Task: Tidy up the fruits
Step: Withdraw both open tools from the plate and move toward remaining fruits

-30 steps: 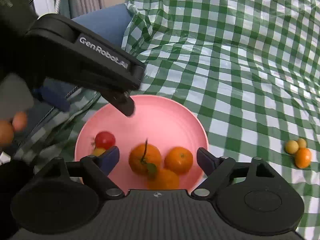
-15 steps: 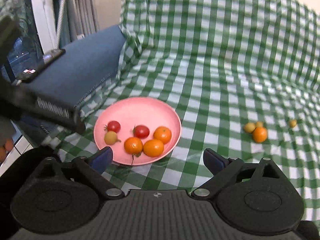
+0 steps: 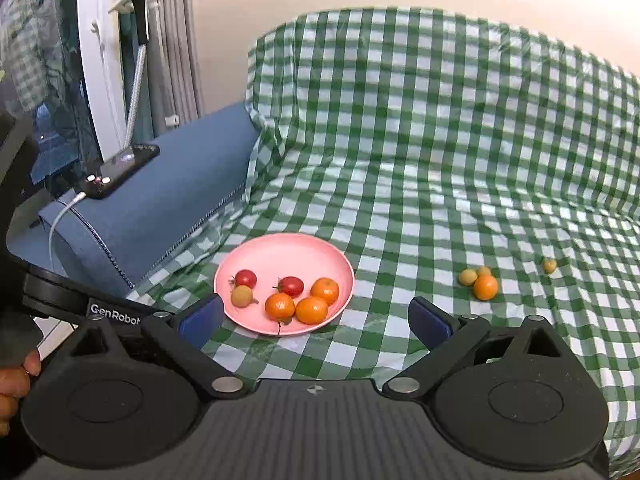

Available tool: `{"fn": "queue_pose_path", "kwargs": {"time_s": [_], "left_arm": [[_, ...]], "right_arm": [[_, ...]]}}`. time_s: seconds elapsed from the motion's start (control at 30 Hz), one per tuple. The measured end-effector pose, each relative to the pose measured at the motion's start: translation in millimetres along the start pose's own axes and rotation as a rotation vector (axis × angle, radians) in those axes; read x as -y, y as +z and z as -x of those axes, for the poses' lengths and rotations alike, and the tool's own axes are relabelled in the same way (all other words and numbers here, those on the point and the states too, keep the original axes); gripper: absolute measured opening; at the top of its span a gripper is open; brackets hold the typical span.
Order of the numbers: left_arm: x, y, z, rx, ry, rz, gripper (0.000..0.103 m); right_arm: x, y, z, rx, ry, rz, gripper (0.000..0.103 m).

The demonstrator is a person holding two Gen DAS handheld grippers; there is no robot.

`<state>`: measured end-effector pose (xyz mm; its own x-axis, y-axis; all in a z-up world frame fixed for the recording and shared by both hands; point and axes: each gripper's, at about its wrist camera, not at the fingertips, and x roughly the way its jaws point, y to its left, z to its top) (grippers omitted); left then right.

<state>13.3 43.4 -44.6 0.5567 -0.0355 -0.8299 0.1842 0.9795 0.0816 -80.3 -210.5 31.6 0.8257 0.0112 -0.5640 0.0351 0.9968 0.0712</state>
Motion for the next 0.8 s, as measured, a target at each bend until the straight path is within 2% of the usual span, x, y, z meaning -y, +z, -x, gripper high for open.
{"fn": "queue_pose_path", "kwargs": {"time_s": [0.2, 0.5, 0.8], "left_arm": [[4, -9, 22, 0.055, -0.004, 0.002, 0.103], [6, -17, 34, 0.077, -0.018, -0.007, 0.103], [5, -17, 33, 0.076, -0.018, -0.013, 0.103]], "right_arm": [[-4, -4, 25, 0.038, 0.0, 0.005, 0.098], [-6, -7, 45, 0.069, -0.007, 0.006, 0.099], [-8, -7, 47, 0.071, -0.007, 0.007, 0.099]]}}
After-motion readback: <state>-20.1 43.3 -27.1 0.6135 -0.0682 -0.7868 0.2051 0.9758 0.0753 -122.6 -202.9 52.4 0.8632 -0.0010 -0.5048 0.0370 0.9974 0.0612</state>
